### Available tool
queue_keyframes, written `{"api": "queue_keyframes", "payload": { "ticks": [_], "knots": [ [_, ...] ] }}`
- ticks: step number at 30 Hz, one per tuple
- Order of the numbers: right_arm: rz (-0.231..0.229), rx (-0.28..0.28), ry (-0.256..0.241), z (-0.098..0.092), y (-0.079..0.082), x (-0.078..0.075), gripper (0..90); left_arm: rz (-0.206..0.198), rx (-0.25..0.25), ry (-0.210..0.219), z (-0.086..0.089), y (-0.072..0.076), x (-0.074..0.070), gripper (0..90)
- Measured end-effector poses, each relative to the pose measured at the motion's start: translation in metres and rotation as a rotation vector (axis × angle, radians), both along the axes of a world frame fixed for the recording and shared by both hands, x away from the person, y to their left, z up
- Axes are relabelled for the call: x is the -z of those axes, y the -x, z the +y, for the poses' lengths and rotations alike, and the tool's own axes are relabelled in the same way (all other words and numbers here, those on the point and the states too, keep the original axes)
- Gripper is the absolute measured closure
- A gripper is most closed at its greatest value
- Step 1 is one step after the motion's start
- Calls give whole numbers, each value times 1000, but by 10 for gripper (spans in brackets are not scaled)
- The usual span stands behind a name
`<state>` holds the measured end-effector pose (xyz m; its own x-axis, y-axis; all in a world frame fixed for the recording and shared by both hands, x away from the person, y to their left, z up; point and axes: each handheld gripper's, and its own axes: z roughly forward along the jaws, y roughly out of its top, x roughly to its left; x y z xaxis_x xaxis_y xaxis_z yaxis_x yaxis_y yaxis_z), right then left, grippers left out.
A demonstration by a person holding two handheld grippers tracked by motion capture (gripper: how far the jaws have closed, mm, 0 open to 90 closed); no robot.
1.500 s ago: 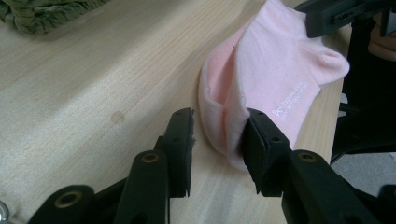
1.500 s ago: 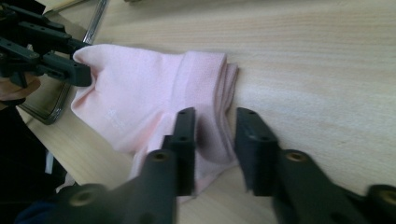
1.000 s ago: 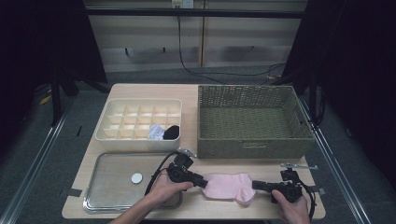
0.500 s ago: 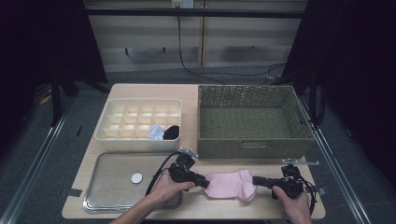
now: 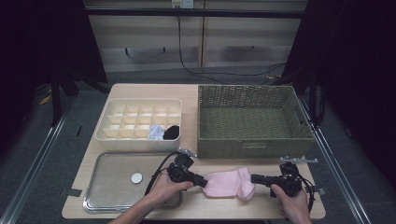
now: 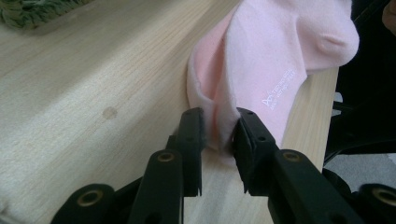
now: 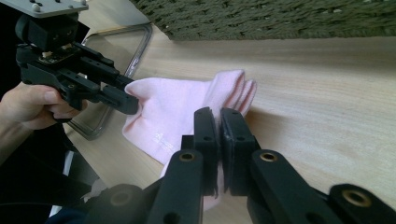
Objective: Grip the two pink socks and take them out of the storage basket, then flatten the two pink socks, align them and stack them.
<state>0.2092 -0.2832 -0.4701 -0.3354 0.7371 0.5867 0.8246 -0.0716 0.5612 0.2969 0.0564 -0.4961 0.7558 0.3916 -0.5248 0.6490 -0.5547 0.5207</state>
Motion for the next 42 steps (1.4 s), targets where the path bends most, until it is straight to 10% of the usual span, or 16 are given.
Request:
{"api": "queue_keyframes", "payload": {
  "ticks": [42],
  "knots": [
    [-19,-154,10,59,-27,-8,858,2,4,8,-4,0,-1,764]
  ]
}}
